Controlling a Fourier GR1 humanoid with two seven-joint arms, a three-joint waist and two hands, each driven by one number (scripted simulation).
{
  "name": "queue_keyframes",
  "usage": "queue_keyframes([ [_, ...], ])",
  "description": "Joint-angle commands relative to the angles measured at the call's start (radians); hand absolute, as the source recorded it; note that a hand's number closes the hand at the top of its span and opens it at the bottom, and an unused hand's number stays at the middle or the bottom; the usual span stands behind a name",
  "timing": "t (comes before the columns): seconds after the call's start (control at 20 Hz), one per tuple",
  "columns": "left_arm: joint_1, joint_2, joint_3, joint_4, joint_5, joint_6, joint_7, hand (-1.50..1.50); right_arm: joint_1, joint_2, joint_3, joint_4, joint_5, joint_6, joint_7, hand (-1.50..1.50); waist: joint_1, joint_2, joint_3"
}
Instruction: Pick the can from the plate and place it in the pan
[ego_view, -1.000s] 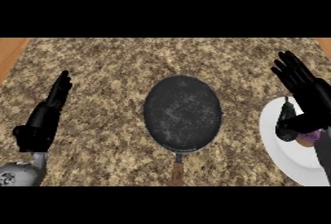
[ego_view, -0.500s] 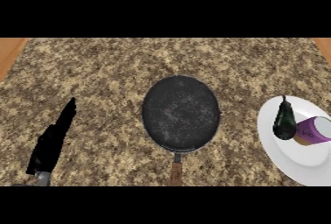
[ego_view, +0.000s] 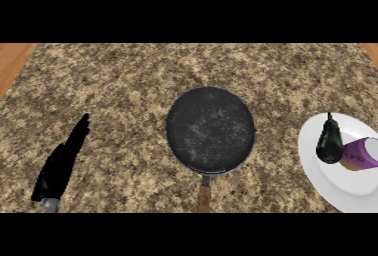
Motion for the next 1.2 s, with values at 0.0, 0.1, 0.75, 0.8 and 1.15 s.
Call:
queue_keyframes([
  [0.0, 0.018, -0.020, 0.004, 0.021, -0.016, 0.005, -0.029, 0.00, -0.080, -0.023, 0.070, -0.025, 0.036, 0.132, 0.007, -1.50, -0.006, -0.003, -0.002],
  [0.1, 0.020, -0.019, 0.010, 0.031, -0.004, -0.022, -0.042, 0.00, -0.128, -0.022, 0.106, 0.049, 0.097, 0.175, -0.048, -1.50, 0.001, -0.001, -0.001],
  [0.75, 0.031, -0.004, 0.071, -0.047, -0.029, -0.058, 0.029, 0.00, -0.303, 0.153, 0.230, -0.030, 0.232, 0.254, 0.243, -1.50, -0.014, -0.006, -0.001],
  [0.8, 0.030, -0.044, 0.067, -0.002, -0.037, -0.037, -0.004, 0.00, -0.313, 0.108, 0.232, -0.013, 0.258, 0.299, 0.198, -1.50, -0.015, -0.005, -0.002],
  [1.15, 0.064, -0.046, 0.054, -0.088, -0.051, -0.059, 0.062, 0.00, -0.315, 0.155, 0.293, -0.095, 0.328, 0.350, 0.322, -1.50, -0.017, -0.007, -0.002],
])
